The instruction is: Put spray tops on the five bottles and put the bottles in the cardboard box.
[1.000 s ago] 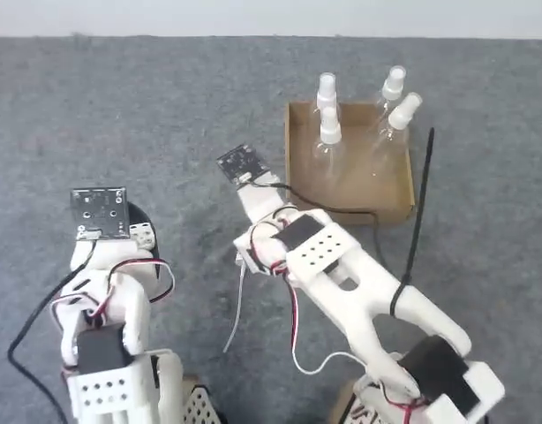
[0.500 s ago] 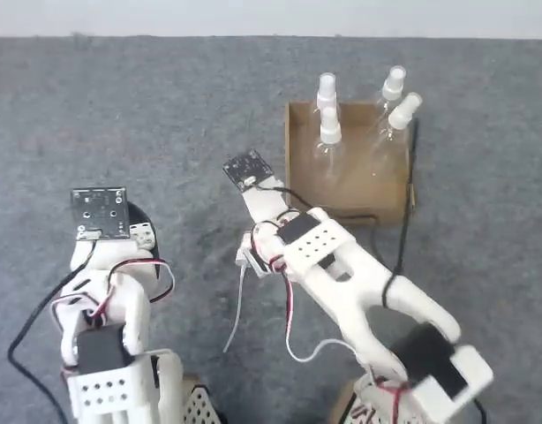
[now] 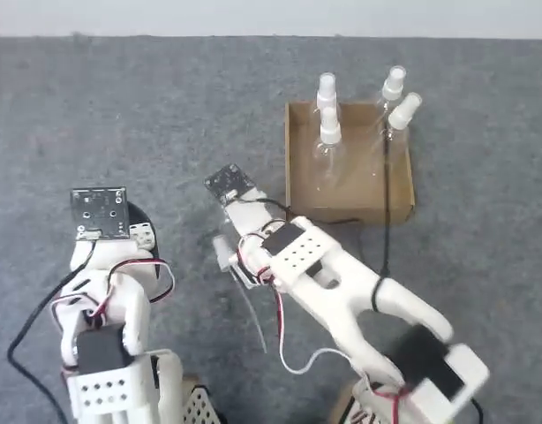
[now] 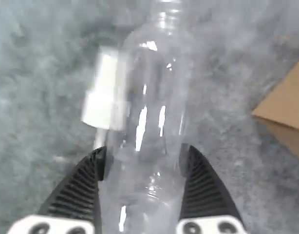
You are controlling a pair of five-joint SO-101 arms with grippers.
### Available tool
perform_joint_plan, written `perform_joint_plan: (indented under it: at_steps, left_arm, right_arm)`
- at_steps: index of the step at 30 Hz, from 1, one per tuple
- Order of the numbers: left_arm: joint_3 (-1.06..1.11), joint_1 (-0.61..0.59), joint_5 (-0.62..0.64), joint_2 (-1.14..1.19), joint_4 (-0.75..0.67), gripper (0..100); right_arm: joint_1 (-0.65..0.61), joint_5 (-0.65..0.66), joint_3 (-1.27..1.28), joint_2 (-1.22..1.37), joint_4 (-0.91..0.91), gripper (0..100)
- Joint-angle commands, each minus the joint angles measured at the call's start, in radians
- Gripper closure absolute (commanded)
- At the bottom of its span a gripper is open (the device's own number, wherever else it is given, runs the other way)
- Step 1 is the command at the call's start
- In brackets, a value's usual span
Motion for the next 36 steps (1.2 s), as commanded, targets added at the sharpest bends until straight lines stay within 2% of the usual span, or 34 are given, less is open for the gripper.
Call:
perform_joint_plan:
  at_steps: [1,4,6,9,11,14,17,19,23,27,31,36]
  left_arm:
    - [-0.048,0.040,-0.002,0.021,-0.021,99]
    - [-0.050,0.046,-0.002,0.025,-0.018,99]
    - [-0.056,0.052,0.000,0.048,-0.012,99]
    - [-0.113,0.133,0.000,0.181,0.015,99]
    - [-0.180,0.195,-0.002,0.311,0.037,98]
    - [-0.282,0.258,0.008,0.505,0.037,93]
    - [-0.349,0.310,0.071,0.652,0.032,91]
    - [-0.371,0.359,0.095,0.733,0.031,90]
    - [-0.401,0.416,0.140,0.876,0.011,86]
    - [-0.447,0.417,0.150,1.016,-0.015,83]
    - [-0.452,0.416,0.152,1.125,-0.051,83]
    - [-0.452,0.414,0.163,1.211,-0.057,83]
  right_arm:
    - [-0.004,-0.003,-0.015,-0.205,0.090,99.3]
    - [-0.001,0.008,-0.015,-0.357,0.237,99.3]
    - [-0.002,0.084,-0.015,-0.456,0.338,99.3]
    - [0.007,0.192,-0.044,-0.584,0.504,99.3]
    - [0.064,0.262,-0.083,-0.645,0.619,99.3]
    - [0.217,0.400,-0.141,-0.705,0.730,99.3]
    - [0.446,0.454,-0.195,-0.719,0.803,99.3]
    - [0.615,0.552,-0.216,-0.705,0.831,99.3]
    - [0.931,0.713,-0.221,-0.653,0.785,99.3]
    - [1.179,0.798,-0.221,-0.536,0.680,99.3]
    - [1.316,0.818,-0.221,-0.357,0.547,99.3]
    - [1.380,0.818,-0.221,-0.154,0.424,99.3]
